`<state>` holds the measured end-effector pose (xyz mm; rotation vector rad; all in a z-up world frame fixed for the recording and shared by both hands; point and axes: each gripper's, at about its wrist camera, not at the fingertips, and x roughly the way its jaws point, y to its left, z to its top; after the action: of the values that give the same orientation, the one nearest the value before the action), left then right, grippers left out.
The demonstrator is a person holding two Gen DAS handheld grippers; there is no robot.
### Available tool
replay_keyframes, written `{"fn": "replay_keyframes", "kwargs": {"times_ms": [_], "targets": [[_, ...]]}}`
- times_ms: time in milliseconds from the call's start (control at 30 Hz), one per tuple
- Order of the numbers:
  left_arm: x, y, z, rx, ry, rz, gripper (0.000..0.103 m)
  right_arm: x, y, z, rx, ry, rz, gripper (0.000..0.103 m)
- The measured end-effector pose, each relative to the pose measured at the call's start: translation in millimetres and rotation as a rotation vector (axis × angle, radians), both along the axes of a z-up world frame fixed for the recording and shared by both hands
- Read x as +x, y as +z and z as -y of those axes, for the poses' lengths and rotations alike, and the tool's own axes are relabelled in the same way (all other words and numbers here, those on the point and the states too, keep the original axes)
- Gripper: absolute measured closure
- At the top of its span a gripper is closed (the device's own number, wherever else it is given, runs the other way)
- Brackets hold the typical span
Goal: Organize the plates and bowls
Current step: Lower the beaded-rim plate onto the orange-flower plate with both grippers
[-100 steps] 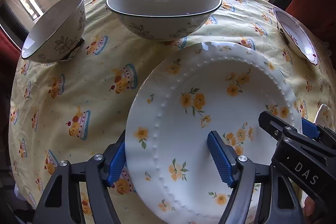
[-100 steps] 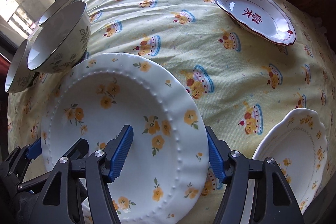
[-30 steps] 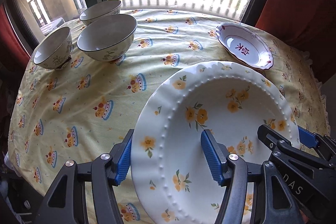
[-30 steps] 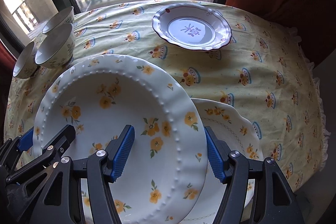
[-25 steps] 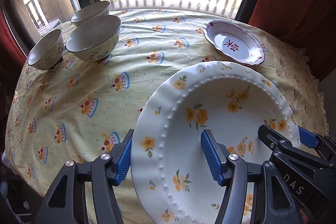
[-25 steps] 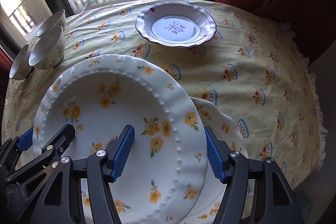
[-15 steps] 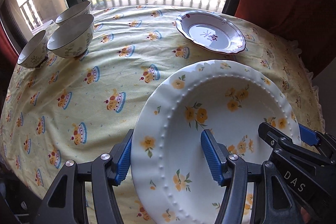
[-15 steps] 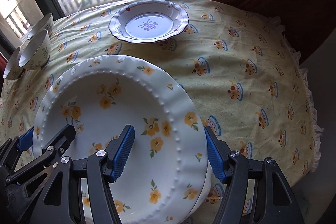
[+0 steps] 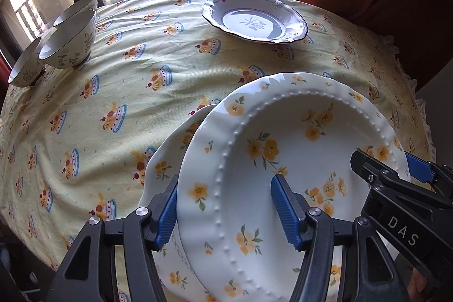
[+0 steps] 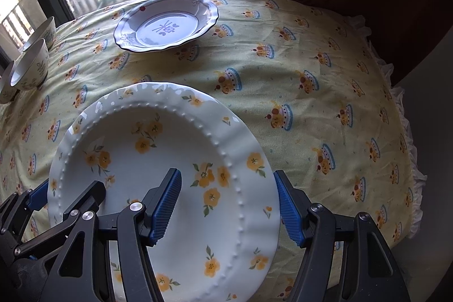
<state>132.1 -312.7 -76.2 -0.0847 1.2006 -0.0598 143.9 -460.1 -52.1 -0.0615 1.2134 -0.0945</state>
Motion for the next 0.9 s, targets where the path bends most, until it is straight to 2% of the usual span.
{"fn": "replay_keyframes", "kwargs": {"times_ms": [400,900], "targets": [[-3,-21,-4,-0.013,0.058,-0.088,0.037,-2,-16,-1,0.005,0.032,-0.027,0.035],[-5,-20,2,0.078,0.063,-0.054,0.033,-6,-23,-3,-0.005,0.027,-0.023,0.040]]}}
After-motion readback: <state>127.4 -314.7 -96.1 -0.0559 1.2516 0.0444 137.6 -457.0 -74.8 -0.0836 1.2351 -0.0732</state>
